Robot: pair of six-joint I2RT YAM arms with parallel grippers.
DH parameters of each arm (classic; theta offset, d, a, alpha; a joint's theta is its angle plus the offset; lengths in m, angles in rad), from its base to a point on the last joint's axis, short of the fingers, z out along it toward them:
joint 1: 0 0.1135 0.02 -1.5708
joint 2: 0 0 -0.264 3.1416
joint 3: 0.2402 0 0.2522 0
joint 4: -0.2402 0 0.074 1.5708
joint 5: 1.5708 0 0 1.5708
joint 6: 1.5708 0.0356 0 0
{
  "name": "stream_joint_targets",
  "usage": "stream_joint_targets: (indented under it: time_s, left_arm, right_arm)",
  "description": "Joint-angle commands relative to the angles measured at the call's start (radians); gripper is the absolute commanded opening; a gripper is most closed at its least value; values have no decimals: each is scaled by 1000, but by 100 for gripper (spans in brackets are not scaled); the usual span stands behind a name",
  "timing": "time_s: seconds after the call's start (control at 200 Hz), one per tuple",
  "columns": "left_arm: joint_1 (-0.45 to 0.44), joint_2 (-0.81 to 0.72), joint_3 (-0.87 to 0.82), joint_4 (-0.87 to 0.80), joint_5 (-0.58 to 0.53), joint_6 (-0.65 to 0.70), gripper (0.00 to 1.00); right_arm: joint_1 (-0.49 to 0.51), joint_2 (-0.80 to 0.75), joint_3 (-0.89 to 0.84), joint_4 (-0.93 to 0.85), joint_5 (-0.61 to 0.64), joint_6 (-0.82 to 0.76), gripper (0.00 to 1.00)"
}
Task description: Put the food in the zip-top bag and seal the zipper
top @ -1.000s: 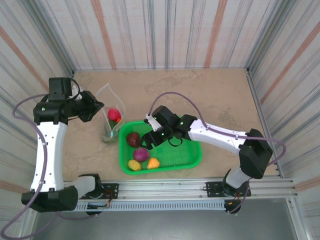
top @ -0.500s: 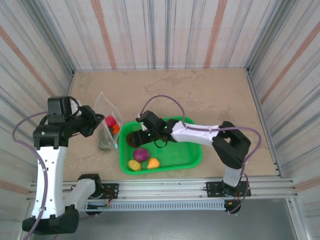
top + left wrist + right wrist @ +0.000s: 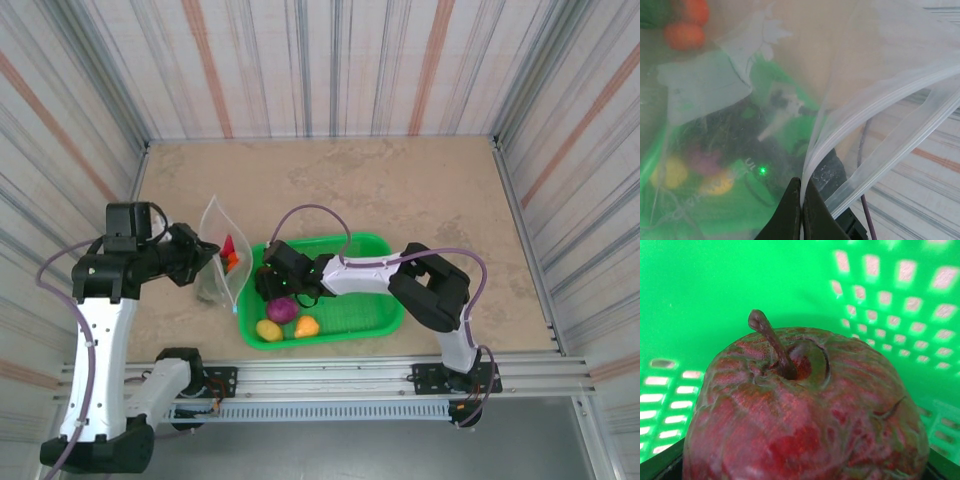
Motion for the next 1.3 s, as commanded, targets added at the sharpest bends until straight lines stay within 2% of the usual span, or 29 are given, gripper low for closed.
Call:
stream_joint_targets:
  time_s: [0.0, 0.19, 0.431, 0.566, 0.711, 0.781, 0.912, 0.962, 1.032, 1.102, 1.222, 1.297]
  left_arm:
    - [-5, 5, 11, -19, 9, 22, 0]
    - [-5, 39, 55, -20, 0, 68, 0]
    - [-5, 83, 115, -19, -24, 100, 0]
    - [-6, 111, 140, -9, 2, 118, 0]
    - [-27, 154, 159, -59, 18, 170, 0]
    - [-84, 173, 174, -110, -47, 213, 0]
    - [-217, 243, 303, -201, -277, 290, 0]
    - [-232, 255, 323, -181, -305, 297, 0]
    - [-222, 239, 277, -66, -278, 296, 0]
    - [-191, 228, 212, 70, -164, 285, 0]
    - [-179, 227, 133, 219, -46, 250, 0]
    - [-178, 226, 117, 278, -16, 233, 0]
  right_arm:
    - [-8, -3, -11, 13, 40, -32, 62]
    - [-29, -114, -19, -26, 60, -101, 61]
    - [-58, -356, -75, -171, 76, -176, 59]
    - [-68, -461, -8, -326, 75, -245, 58]
    - [-65, -550, 89, -397, 52, -280, 56]
    - [-63, -566, 146, -426, 37, -280, 56]
    - [-63, -556, 245, -458, -21, -267, 55]
    - [-63, -537, 293, -477, -52, -256, 55]
    - [-65, -495, 378, -517, -99, -243, 56]
    - [-67, -457, 446, -534, -131, -218, 56]
    - [-78, -400, 514, -518, -192, -137, 55]
    - [-72, -363, 545, -517, -200, -103, 55]
